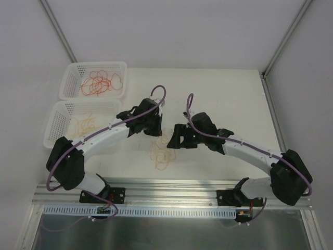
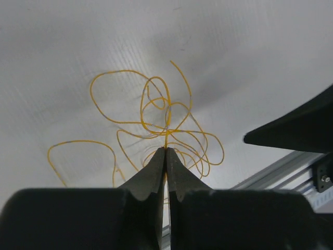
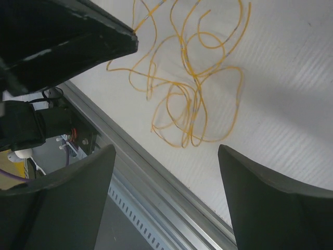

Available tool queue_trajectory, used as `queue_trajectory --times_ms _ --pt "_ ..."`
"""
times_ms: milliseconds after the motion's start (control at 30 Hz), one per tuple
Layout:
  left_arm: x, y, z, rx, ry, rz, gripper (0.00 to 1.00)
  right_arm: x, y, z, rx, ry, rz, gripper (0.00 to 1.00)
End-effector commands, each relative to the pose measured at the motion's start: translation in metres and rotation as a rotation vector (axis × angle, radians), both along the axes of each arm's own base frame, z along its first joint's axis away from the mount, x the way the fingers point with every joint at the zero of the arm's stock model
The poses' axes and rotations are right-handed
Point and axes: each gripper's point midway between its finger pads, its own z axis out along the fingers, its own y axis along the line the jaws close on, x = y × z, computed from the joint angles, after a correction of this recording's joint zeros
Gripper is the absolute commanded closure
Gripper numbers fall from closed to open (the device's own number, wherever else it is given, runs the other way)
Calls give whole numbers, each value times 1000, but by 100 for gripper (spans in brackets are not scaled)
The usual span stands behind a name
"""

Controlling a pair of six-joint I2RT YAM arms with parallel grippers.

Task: Untangle the cables

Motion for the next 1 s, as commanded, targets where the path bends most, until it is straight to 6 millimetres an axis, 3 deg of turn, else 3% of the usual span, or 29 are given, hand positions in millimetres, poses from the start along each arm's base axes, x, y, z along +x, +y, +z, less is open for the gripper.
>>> queue_trajectory --times_ms 0,300,500,633,700,833,933,967 --pt "3 -18 43 -146 -31 62 100 12 20 -1 56 -26 -22 18" --pt "-8 -9 44 -153 -41 61 100 22 13 -51 -87 -9 -55 34" --pt "-7 -1 47 -139 -74 89 100 12 31 -61 -43 29 5 43" --pt "-2 5 47 -114 -103 106 100 7 35 -69 -49 50 25 59" --pt "3 14 46 -86 -131 130 100 4 31 -72 -65 57 22 67" --pt "16 41 48 -21 -187 194 100 2 10 -72 -145 18 19 96" --pt "26 72 47 13 -195 273 100 3 -19 -63 -228 -35 7 99" --pt "28 79 48 18 -197 291 100 2 -38 -66 -287 -20 -1 99"
